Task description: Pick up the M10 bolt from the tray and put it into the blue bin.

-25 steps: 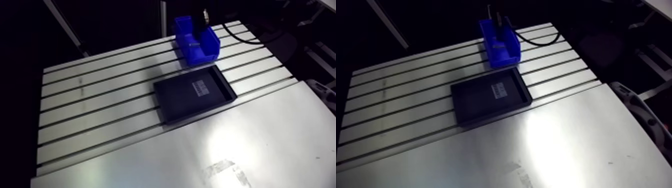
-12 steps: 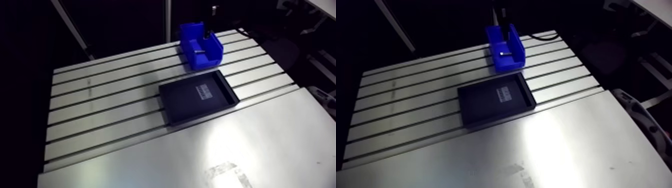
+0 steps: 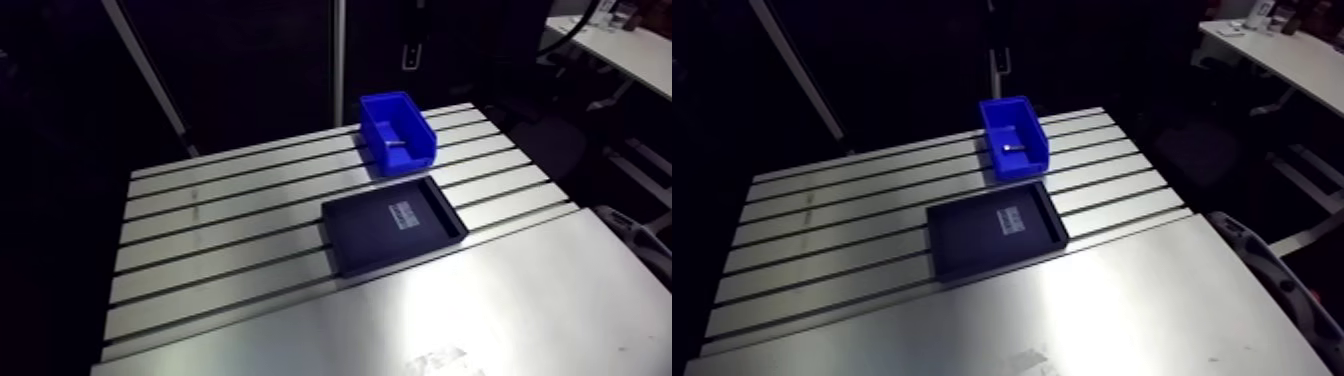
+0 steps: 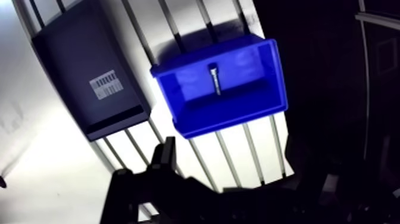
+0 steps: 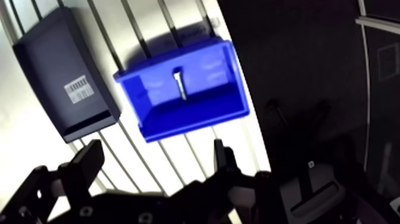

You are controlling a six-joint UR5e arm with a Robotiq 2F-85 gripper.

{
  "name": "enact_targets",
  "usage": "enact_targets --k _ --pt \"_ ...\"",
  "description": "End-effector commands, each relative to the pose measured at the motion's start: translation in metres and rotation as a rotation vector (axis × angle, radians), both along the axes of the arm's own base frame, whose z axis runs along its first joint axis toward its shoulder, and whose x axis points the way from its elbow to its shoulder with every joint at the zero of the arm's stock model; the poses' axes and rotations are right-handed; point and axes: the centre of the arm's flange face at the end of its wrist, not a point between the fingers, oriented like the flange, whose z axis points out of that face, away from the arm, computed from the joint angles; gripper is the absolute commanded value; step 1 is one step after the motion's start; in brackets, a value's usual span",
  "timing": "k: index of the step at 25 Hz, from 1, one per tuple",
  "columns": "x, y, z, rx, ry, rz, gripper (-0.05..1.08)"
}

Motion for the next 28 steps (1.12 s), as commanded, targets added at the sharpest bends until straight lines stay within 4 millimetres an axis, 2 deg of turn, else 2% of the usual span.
enact_targets --k 1,4,7,9,13,16,18,22,25,28 --pt "0.073 -0.033 0.131 -0.003 0.064 -1.068 0.01" --pt "0.084 -0.040 0.132 0.014 0.040 -1.270 0.01" --pt "0.095 -0.050 0.136 0.015 0.048 -1.316 0.01" --pt "0.100 -0.053 0.135 0.016 0.043 -1.316 0.01" --pt "0.106 -0.059 0.146 -0.002 0.060 -1.332 0.01" --pt "0.109 -0.077 0.155 -0.018 0.076 -1.305 0.01" --pt "0.109 -0.095 0.155 -0.019 0.075 -1.270 0.01" --pt "0.107 -0.104 0.154 -0.020 0.071 -1.254 0.01" --pt "0.107 -0.123 0.152 -0.014 0.072 -1.219 0.01" --pt "0.107 -0.123 0.150 -0.006 0.070 -1.217 0.01"
